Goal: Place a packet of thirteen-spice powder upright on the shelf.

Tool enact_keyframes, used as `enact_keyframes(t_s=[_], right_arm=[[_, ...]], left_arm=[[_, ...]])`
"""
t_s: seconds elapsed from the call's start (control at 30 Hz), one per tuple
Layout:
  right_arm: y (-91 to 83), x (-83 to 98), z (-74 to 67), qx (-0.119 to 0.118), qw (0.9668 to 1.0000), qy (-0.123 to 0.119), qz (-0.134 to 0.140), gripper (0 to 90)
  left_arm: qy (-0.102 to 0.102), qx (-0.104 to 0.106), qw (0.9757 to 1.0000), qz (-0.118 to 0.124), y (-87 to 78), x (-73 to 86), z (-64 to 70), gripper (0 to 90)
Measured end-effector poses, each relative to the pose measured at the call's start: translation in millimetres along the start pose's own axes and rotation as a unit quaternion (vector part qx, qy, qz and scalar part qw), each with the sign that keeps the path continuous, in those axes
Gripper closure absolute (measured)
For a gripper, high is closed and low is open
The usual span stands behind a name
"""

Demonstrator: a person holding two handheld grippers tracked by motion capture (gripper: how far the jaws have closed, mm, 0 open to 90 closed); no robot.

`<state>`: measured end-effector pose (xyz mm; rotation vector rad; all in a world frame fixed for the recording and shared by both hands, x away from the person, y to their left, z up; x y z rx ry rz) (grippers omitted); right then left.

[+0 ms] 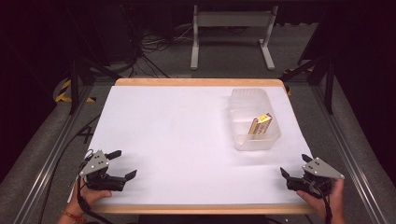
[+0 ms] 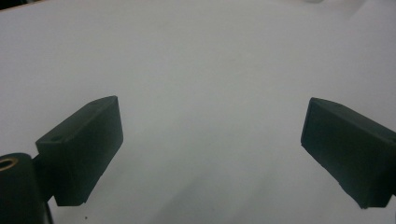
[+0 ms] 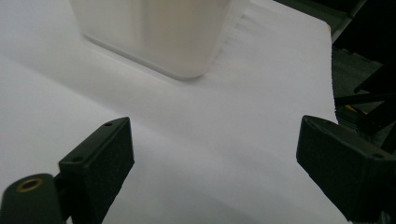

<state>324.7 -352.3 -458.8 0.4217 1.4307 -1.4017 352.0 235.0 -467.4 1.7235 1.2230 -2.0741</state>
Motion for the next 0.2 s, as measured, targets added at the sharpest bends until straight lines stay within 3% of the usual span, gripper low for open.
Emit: enact_keyframes(t_s=[0.2], right_arm=[[-1.3, 0.1, 1.0, 0.002, 1.0, 0.005, 0.002, 11.2]], left_arm=[[0.0, 0.001, 1.0, 0.001, 0.5, -1.0, -0.4, 6.3]])
Point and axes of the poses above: each handheld gripper's, and its own axes: y roughly forward along the jaws, x roughly out of its underside, z roughly to its right, the point moved 5 cm from there along y, roughly forward along the jaws, and after that the axes turned 2 degrees about -x, right-handed, at the moved point
